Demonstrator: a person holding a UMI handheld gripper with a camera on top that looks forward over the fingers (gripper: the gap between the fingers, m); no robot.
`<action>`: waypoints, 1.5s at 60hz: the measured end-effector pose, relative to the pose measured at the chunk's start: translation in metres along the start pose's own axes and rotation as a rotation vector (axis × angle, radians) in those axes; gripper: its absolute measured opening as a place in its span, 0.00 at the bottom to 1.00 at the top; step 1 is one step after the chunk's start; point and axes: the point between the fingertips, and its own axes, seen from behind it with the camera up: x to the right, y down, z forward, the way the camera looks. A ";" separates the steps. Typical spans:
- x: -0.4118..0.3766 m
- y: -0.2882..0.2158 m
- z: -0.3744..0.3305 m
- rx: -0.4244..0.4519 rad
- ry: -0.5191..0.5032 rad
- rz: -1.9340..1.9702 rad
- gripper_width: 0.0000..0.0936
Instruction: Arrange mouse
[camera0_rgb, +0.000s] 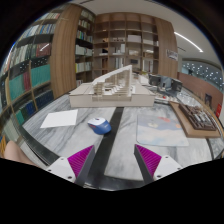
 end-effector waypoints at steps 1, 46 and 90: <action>-0.004 -0.003 0.009 -0.002 -0.004 -0.006 0.88; -0.040 -0.063 0.235 -0.086 -0.110 -0.060 0.62; 0.212 -0.088 0.172 -0.010 0.183 0.130 0.42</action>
